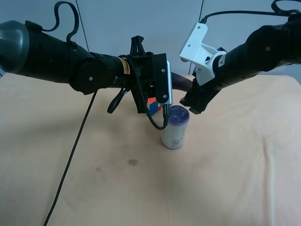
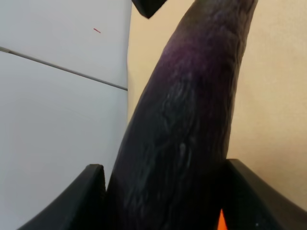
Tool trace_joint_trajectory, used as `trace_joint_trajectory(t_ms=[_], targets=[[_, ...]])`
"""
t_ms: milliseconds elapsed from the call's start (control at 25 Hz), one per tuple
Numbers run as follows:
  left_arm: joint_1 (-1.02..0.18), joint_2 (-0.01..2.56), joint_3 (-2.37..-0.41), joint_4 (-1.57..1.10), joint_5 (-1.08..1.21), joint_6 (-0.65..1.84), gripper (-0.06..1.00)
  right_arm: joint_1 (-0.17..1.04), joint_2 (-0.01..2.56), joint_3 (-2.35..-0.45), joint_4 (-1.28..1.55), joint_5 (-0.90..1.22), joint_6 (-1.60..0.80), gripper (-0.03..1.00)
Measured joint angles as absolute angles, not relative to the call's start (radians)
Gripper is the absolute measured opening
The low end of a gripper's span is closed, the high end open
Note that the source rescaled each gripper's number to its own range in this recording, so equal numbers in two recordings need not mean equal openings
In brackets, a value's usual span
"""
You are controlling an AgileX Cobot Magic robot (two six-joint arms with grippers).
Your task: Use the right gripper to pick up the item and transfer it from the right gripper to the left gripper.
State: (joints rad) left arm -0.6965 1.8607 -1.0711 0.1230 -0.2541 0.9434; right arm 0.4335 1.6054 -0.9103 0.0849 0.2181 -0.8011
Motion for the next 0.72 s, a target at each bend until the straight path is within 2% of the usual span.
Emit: trace_joint_trajectory(t_ms=[160, 440, 720], targets=[[-0.696, 1.861, -1.071, 0.123, -0.262, 0.943, 0.01, 0.433, 1.574, -0.910, 0.088, 0.286, -0.732, 0.85], [-0.696, 1.852, -1.071, 0.123, -0.262, 0.943, 0.01, 0.433, 1.372, -0.910, 0.085, 0.392, -0.591, 0.85], [-0.691, 1.785, -1.071, 0.037, -0.235, 0.942, 0.01, 0.433, 1.079, -0.910, 0.085, 0.604, -0.406, 0.85]])
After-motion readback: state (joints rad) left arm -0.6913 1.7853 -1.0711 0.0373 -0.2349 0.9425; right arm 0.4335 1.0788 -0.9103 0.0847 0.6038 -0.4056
